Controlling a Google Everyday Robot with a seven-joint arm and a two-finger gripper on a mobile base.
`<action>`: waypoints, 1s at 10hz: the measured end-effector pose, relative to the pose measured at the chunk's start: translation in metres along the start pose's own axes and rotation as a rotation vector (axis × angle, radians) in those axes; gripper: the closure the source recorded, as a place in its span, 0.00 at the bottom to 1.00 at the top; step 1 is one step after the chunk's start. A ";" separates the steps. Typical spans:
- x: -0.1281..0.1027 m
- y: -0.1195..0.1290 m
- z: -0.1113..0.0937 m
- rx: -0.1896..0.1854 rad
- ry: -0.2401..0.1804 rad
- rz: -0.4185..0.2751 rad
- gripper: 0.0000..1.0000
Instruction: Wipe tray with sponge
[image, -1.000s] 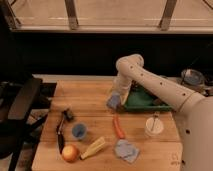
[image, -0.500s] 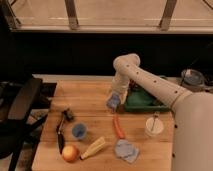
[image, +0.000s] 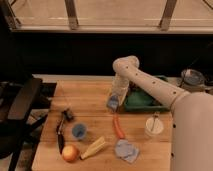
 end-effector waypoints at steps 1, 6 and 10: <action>-0.001 -0.001 -0.010 0.009 0.016 0.003 0.84; 0.029 0.042 -0.070 0.059 0.096 0.197 0.84; 0.053 0.100 -0.076 0.072 0.075 0.387 0.84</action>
